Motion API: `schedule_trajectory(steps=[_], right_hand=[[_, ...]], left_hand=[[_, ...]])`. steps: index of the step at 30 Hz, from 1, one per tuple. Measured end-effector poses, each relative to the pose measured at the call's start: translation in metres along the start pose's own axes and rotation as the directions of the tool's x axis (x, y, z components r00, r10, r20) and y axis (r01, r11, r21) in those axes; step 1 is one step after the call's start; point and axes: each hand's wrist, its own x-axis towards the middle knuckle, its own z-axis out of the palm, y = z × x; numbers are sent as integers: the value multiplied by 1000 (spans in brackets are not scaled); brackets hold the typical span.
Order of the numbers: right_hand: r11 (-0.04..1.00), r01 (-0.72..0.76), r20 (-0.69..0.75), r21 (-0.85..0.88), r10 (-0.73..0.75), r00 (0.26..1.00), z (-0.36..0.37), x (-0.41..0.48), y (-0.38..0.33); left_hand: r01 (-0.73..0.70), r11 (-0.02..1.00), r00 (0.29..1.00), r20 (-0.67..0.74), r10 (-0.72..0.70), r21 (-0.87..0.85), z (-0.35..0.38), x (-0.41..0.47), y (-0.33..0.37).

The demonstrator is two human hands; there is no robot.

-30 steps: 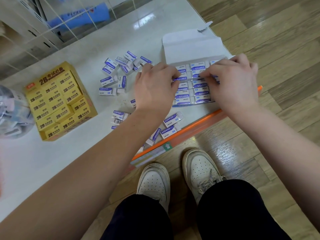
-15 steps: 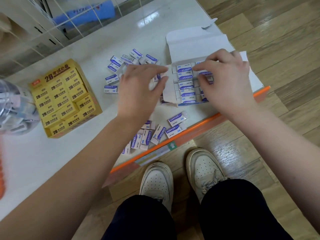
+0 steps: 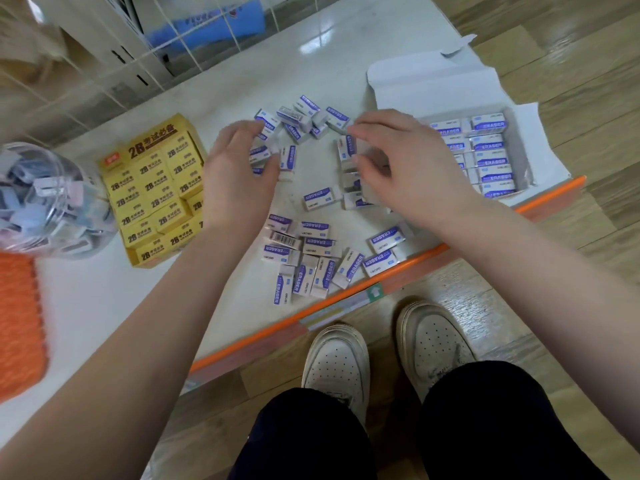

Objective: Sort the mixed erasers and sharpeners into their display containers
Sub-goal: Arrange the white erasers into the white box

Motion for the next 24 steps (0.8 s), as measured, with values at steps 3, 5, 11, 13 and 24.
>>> schedule_trajectory(steps=[3,5,11,13,24], right_hand=[[969,20,80,-245,0,997,9,17,-5],[928,24,105,-372,16,994,11,29,-9],[954,-6,235,-299,80,969,24,53,-10],[954,-11,250,-298,90,964,25,56,-11],[973,38,179,-228,4,984,25,42,-14]], left_hand=[[0,999,996,85,-3,42,1,17,6],[-26,998,985,174,17,49,3,26,8],[-75,997,974,216,71,13,4,33,4],[-118,993,971,207,117,-6,2,28,1],[-181,980,964,181,193,-80,-3,11,-9]])
